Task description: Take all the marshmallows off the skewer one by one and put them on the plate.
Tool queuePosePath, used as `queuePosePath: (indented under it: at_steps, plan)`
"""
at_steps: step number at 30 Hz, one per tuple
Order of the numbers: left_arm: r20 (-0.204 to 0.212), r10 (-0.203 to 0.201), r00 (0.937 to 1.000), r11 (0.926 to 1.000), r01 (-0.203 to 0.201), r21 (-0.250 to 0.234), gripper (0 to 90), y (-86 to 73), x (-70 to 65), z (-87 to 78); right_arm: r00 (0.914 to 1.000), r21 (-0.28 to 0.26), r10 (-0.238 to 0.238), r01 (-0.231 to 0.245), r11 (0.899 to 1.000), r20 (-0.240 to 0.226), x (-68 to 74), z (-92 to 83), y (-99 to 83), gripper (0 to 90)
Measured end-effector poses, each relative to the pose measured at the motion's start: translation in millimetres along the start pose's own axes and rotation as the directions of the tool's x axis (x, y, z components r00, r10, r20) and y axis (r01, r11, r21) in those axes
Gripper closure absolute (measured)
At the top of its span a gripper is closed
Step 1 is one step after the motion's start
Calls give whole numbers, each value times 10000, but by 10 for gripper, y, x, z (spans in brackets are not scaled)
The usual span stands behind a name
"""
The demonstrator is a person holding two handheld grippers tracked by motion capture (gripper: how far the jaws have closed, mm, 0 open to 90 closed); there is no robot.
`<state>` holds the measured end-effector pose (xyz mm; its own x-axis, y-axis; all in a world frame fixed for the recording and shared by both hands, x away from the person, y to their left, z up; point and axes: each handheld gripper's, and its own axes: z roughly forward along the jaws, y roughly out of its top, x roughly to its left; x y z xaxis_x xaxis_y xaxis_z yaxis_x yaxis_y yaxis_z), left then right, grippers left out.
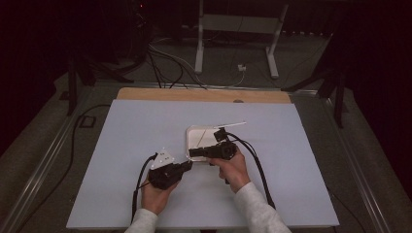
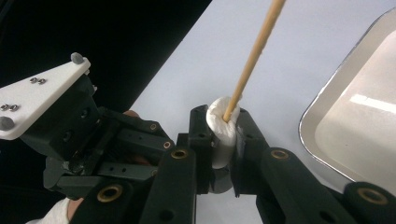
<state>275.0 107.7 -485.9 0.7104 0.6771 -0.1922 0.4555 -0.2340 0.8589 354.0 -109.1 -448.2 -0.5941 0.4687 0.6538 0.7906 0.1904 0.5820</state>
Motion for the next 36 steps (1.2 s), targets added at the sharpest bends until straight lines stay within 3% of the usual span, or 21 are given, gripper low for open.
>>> queuePosePath:
  at_steps: [12, 36]
  plan:
    - [-411, 286, 9987, 9996, -287, -7, 900, -11, -16, -2, 9997, 9, 220, -220, 9998, -70, -36, -48, 77, 809]
    - [-385, 604, 9974, 9981, -599, 150, 900, -32, 3, -11, 9982, -224, 589, -591, 9980, -92, -119, -231, 244, 800]
